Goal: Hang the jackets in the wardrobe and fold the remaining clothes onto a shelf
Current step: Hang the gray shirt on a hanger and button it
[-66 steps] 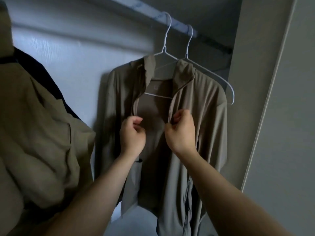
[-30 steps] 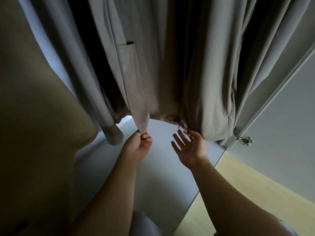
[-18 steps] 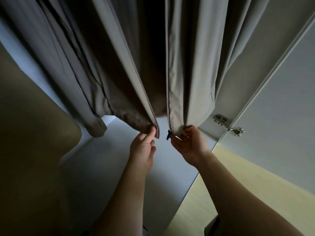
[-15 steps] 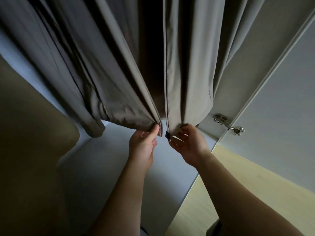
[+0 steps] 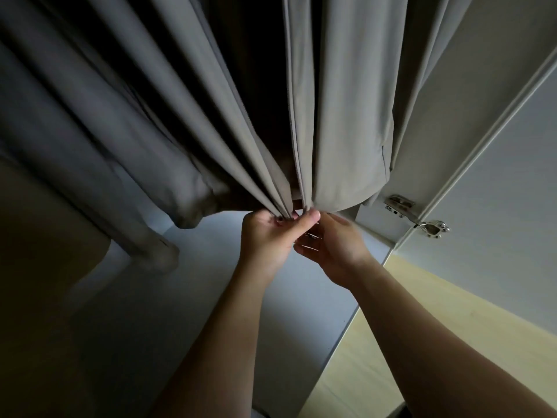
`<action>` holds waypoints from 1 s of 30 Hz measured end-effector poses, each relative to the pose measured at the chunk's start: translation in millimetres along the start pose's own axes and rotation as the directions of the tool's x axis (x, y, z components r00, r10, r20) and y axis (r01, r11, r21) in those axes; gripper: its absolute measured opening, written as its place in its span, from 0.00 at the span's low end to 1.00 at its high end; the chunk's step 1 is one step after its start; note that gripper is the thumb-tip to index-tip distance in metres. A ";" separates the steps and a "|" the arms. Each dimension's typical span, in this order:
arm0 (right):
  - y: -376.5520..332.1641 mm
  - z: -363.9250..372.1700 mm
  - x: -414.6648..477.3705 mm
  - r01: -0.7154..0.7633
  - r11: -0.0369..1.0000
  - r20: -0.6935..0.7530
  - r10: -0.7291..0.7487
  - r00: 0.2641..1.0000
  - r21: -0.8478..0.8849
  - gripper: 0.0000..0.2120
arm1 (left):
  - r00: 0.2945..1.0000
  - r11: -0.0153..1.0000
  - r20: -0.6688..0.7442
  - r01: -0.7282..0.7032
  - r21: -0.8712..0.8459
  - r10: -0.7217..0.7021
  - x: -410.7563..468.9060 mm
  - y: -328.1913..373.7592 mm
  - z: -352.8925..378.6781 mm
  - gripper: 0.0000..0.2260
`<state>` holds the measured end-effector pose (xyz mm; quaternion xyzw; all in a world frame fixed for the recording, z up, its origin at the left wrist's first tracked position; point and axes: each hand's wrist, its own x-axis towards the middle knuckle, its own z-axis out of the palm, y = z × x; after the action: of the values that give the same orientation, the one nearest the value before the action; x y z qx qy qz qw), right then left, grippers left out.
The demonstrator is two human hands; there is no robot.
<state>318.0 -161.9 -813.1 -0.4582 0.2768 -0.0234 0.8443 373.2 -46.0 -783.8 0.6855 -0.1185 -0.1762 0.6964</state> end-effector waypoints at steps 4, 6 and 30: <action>0.7 2.4 3.1 0.000 1.000 0.068 0.001 0.998 -0.006 0.18 | 0.988 0.986 -0.142 -0.045 0.162 0.068 3.4 -3.2 3.4 0.18; 0.2 2.4 4.0 -0.015 1.000 0.089 0.014 0.996 0.015 0.17 | 0.981 0.980 -0.171 -0.058 0.189 0.091 5.6 -3.8 3.4 0.17; -5.1 -5.4 -19.2 0.105 0.993 0.148 -0.113 0.983 0.061 0.04 | 0.917 0.975 -0.357 0.115 -0.190 -0.177 13.3 8.6 8.3 0.13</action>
<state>300.2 -163.4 -802.9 -0.4505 0.1858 -0.0422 0.8722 382.7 -59.0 -776.0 0.6532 0.0823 -0.1040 0.7455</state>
